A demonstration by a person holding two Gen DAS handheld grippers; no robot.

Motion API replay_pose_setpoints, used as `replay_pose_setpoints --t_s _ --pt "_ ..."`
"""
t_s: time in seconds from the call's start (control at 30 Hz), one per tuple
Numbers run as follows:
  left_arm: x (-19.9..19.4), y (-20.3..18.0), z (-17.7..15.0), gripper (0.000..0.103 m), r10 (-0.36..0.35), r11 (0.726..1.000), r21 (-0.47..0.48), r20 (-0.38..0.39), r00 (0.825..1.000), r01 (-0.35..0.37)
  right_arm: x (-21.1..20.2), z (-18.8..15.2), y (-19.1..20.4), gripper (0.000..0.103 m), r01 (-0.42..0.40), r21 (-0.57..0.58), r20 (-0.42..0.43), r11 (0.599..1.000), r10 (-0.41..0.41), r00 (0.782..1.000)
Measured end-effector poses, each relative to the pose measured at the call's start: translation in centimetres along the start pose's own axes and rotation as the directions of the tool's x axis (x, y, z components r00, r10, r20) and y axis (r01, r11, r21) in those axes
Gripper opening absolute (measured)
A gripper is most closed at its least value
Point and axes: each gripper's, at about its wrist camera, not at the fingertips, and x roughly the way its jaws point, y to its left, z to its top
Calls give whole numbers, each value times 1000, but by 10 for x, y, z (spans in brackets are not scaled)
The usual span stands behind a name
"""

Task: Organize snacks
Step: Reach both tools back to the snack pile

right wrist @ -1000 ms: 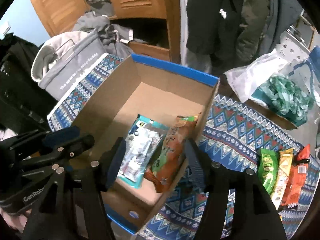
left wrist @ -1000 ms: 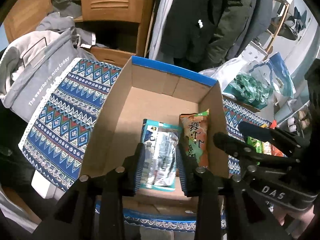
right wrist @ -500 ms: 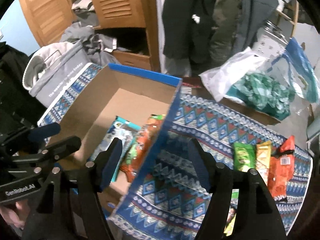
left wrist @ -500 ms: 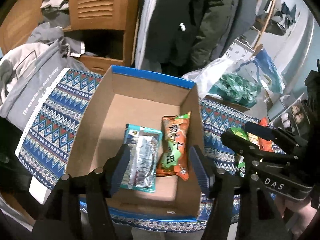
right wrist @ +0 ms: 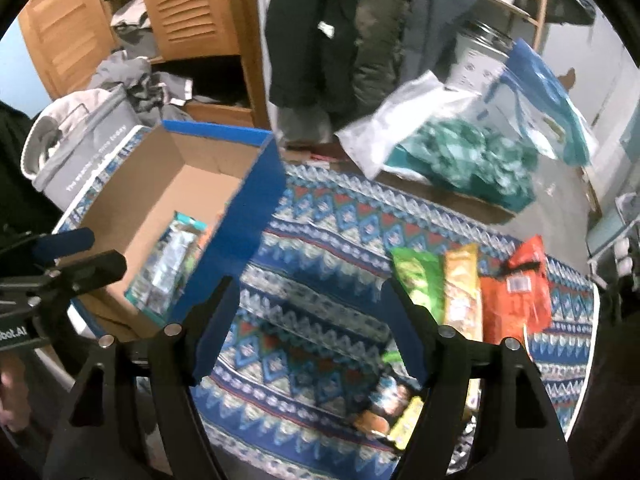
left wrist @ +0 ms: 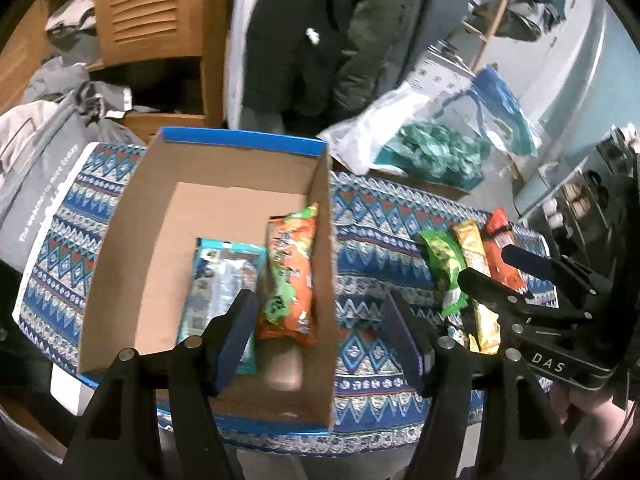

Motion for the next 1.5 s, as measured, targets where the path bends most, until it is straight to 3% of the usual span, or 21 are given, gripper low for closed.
replay_pose_setpoints --t_s 0.57,0.77,1.03,1.5 --pt "22 -78 -16 67 -42 989 139 -76 996 52 -28 -57 -92 74 94 180 -24 979 -91 996" --pt "35 -100 -24 72 -40 982 177 -108 993 59 -33 -73 -118 74 113 242 -37 964 -107 994" --pt "55 -120 -31 72 -46 979 187 -161 986 77 -32 -100 -144 74 152 290 -76 945 -135 988" --pt "104 -155 -63 72 -26 974 211 -234 972 77 -14 -169 -174 76 247 453 -203 856 -171 964"
